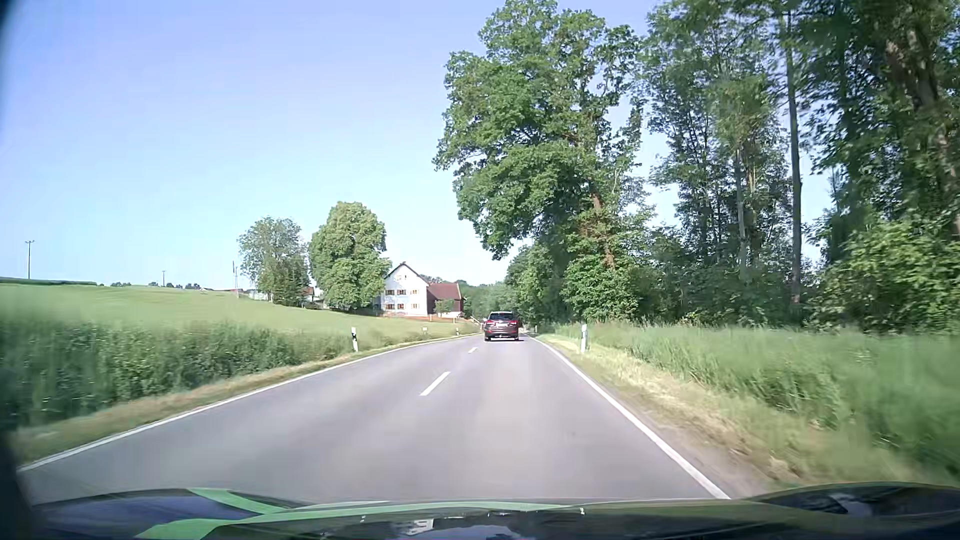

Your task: Follow the waypoints while adhering to traffic rules and regulations

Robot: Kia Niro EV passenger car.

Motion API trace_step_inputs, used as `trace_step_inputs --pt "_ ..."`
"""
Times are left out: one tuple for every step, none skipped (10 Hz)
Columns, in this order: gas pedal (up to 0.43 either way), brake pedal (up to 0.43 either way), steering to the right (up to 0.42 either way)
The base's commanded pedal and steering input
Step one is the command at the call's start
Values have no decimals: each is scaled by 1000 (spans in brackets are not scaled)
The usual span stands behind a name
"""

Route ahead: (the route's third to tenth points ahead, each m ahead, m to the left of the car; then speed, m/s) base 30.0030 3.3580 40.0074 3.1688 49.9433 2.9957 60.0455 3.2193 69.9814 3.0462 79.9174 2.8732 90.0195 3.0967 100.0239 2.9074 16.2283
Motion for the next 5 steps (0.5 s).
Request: trace_step_inputs --pt "157 0 -1" --pt "157 0 -1" --pt "157 0 -1" --pt "157 0 -1" --pt "157 0 -1"
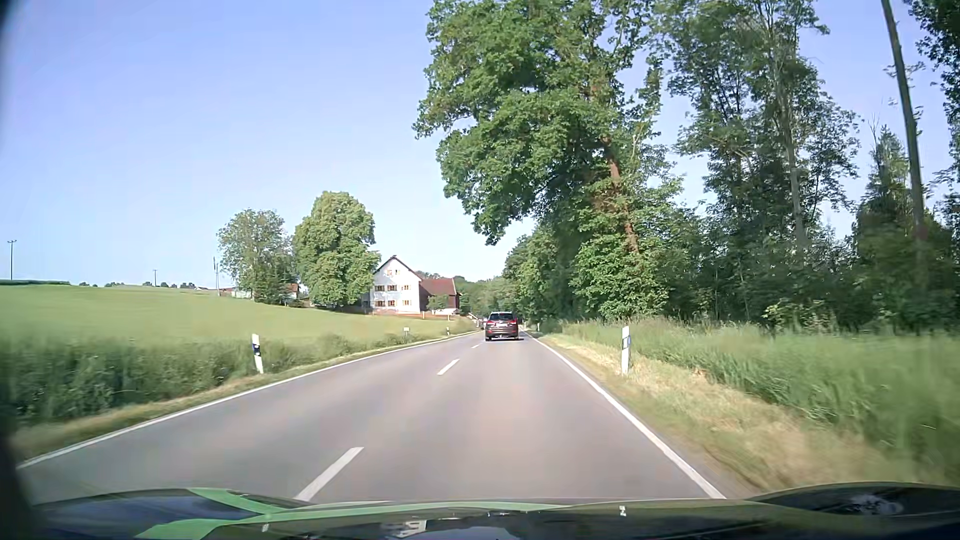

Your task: Follow the waypoints while adhering to traffic rules and regulations

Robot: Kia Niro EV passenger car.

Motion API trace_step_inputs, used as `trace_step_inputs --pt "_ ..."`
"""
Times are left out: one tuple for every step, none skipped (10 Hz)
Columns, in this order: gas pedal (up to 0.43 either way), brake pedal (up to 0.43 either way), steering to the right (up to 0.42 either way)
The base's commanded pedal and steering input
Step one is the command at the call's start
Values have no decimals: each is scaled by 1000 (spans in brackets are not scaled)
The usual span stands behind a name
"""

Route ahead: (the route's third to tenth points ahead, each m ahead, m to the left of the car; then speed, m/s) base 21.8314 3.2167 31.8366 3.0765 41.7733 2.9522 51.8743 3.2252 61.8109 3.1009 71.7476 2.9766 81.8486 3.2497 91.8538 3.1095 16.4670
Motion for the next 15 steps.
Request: trace_step_inputs --pt "157 0 -2" --pt "157 0 -6" --pt "157 0 -9" --pt "157 0 -9" --pt "157 0 -9" --pt "157 0 -9" --pt "157 0 -9" --pt "157 0 -9" --pt "157 0 -9" --pt "150 0 -7" --pt "150 0 -3" --pt "138 0 2" --pt "118 0 2" --pt "87 0 1" --pt "87 0 0"
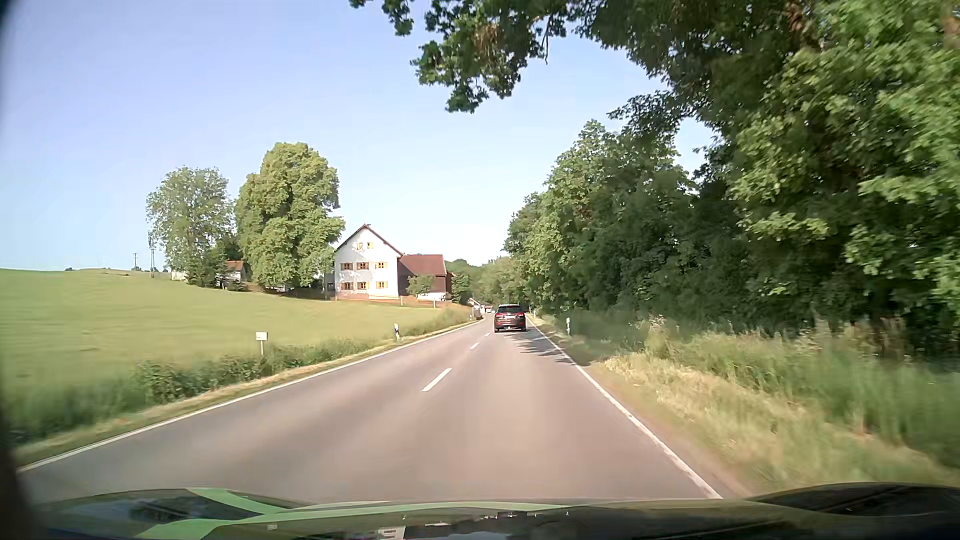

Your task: Follow the waypoints while adhering to traffic rules and regulations

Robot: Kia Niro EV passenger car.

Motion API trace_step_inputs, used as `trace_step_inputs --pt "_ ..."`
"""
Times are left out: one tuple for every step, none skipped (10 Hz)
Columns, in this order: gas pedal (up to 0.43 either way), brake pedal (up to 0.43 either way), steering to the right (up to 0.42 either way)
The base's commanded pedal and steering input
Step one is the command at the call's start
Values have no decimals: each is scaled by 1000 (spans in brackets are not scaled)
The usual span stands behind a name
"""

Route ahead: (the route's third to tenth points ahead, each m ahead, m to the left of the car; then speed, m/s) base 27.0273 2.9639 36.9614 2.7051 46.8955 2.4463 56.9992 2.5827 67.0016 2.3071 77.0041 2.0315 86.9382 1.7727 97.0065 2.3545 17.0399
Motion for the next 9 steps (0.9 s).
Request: trace_step_inputs --pt "87 0 0" --pt "87 0 0" --pt "98 0 0" --pt "98 0 0" --pt "118 0 0" --pt "130 0 0" --pt "138 0 0" --pt "138 0 -1" --pt "138 0 -1"
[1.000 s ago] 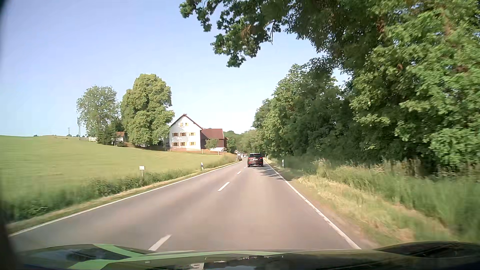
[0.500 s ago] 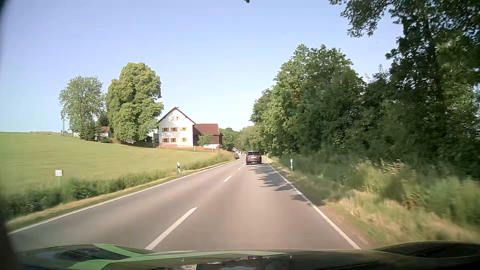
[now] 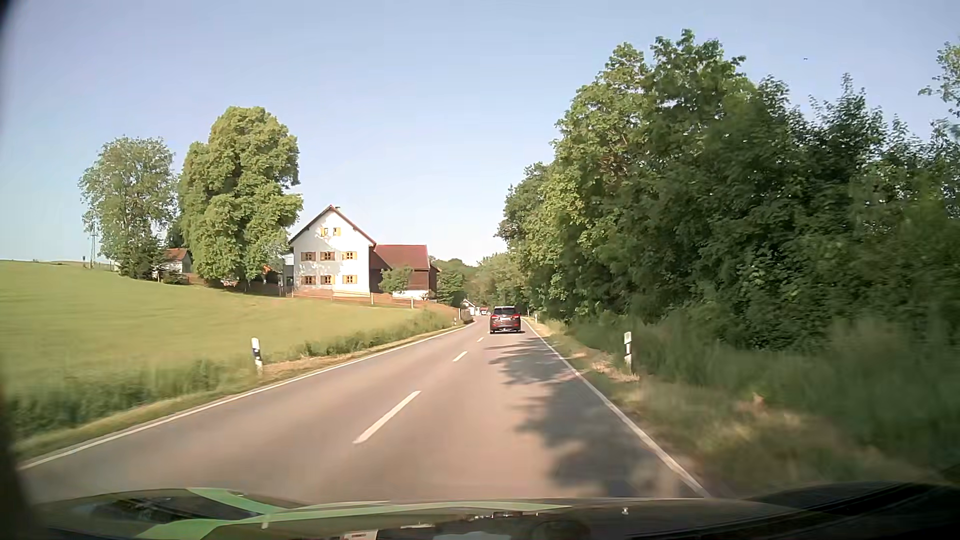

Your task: Follow the waypoints while adhering to traffic rules and regulations

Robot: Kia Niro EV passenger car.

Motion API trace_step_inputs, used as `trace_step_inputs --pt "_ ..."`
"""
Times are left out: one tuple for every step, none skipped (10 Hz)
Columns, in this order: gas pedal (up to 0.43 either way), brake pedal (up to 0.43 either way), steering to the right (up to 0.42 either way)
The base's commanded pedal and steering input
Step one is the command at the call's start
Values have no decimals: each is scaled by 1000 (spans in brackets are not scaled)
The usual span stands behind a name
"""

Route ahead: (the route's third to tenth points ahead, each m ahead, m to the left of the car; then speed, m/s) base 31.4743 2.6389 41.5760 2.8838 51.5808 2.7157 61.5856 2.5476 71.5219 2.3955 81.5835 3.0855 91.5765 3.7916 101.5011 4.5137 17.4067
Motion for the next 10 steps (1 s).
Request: trace_step_inputs --pt "110 0 -2" --pt "39 0 -2" --pt "8 0 -2" --pt "8 0 -3" --pt "8 0 -5" --pt "20 0 -6" --pt "39 0 -7" --pt "59 0 -5" --pt "67 0 -3" --pt "87 0 -3"
